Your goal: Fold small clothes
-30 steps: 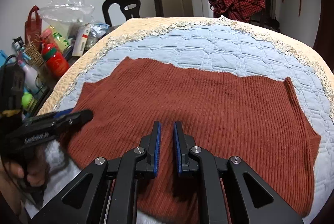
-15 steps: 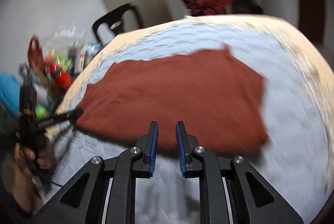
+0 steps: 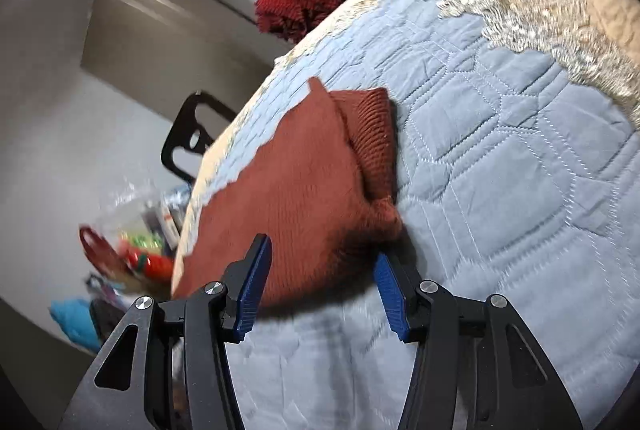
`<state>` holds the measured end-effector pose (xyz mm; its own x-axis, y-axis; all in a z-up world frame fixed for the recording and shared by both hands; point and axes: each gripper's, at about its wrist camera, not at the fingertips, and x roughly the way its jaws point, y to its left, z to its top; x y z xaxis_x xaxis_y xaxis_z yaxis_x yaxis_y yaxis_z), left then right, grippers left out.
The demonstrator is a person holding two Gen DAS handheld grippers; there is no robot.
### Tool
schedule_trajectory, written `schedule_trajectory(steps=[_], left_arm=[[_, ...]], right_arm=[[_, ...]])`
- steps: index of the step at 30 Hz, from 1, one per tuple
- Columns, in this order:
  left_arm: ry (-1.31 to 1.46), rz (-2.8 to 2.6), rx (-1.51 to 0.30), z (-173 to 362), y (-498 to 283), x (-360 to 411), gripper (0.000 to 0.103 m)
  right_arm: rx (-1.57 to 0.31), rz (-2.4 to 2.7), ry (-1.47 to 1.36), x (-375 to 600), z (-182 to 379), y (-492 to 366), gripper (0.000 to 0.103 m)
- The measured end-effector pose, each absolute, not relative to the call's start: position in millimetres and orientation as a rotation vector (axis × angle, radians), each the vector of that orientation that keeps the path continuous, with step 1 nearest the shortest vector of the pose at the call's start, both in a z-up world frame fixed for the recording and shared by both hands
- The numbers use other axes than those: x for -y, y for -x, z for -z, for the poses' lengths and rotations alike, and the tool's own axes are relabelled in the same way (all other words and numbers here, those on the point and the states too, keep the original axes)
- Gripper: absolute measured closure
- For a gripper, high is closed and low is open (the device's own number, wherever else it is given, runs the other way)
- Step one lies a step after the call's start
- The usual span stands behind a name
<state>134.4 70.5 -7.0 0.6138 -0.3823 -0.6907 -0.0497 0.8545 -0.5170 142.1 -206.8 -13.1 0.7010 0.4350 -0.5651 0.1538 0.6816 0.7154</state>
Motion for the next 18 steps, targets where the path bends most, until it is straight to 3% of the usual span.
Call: schedule_trajectory(steps=[1,2,5,18], left_arm=[[0.538,0.204,-0.915,10.2,-136.1,-70.7,0.085],[0.547,0.203,-0.912,10.4,-135.2,-71.8,0.087],[0.528,0.199,-0.892,1.7,-124.8,-72.3,0.093],[0.549,0.248,-0.915,-14.6,-48.7,-81.7,0.094]], right_arm=[[-0.803,-0.164,-0.822,205.8,14.0,-144.8,0.066],[-0.814,-0.142,-0.803,204.4,13.6,-146.3,0.092],[-0.805,-0.137,-0.802,207.7,9.4,-139.5,0.097],[-0.833,-0.111,-0.766,212.9,-14.8,-63.0,0.097]])
